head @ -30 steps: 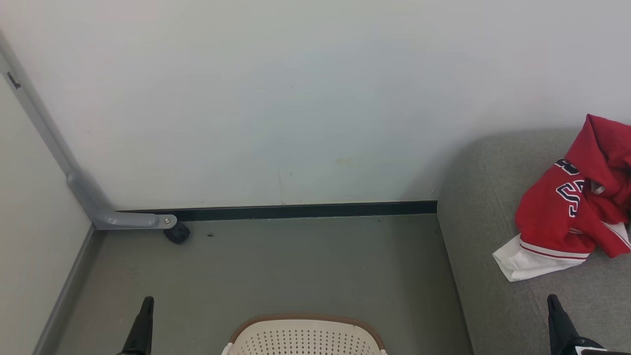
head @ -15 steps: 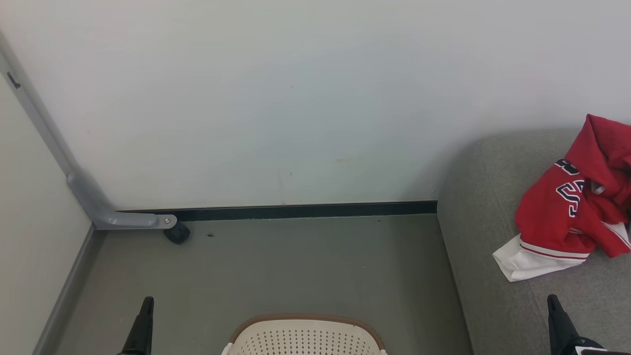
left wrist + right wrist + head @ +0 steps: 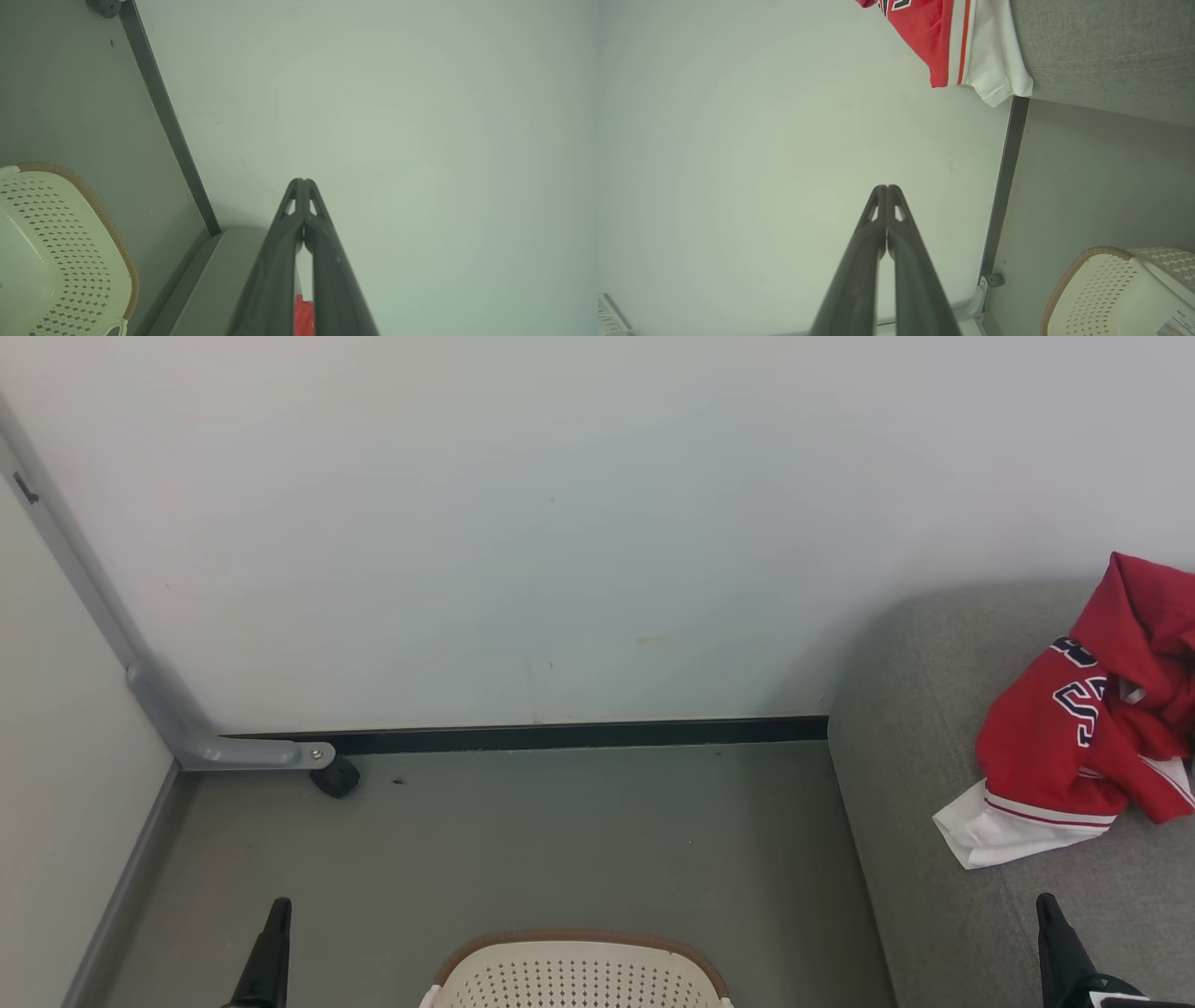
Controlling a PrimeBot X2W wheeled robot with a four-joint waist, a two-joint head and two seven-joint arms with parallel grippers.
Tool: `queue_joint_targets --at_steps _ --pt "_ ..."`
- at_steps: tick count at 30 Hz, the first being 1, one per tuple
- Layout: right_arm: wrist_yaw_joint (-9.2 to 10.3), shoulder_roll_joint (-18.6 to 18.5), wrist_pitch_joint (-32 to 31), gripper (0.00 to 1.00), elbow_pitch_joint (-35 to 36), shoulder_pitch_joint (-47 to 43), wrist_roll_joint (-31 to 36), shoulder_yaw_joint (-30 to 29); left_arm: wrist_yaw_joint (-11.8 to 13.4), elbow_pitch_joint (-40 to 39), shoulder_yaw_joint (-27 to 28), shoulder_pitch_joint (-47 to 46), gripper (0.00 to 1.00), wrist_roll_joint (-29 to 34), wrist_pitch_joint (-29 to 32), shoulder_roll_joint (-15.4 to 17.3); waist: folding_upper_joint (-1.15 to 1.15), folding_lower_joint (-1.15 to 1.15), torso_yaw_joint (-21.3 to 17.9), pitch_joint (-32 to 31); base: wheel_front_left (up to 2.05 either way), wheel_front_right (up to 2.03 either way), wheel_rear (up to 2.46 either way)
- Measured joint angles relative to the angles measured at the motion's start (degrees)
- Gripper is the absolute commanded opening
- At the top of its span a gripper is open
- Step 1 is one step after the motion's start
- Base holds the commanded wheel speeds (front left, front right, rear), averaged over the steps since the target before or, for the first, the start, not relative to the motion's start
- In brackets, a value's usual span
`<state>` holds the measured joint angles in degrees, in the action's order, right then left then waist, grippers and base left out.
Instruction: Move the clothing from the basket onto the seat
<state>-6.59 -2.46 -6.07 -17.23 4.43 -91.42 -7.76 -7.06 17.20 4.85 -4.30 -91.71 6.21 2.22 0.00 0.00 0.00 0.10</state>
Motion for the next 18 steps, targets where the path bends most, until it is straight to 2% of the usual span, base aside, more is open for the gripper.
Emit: queue_joint_targets --at_steps 18 --pt "0.00 0.0 0.0 0.00 0.0 0.0 0.0 0.0 0.0 0.0 0.0 0.0 0.00 0.0 0.0 0.0 0.00 0.00 0.0 0.0 0.00 0.00 0.00"
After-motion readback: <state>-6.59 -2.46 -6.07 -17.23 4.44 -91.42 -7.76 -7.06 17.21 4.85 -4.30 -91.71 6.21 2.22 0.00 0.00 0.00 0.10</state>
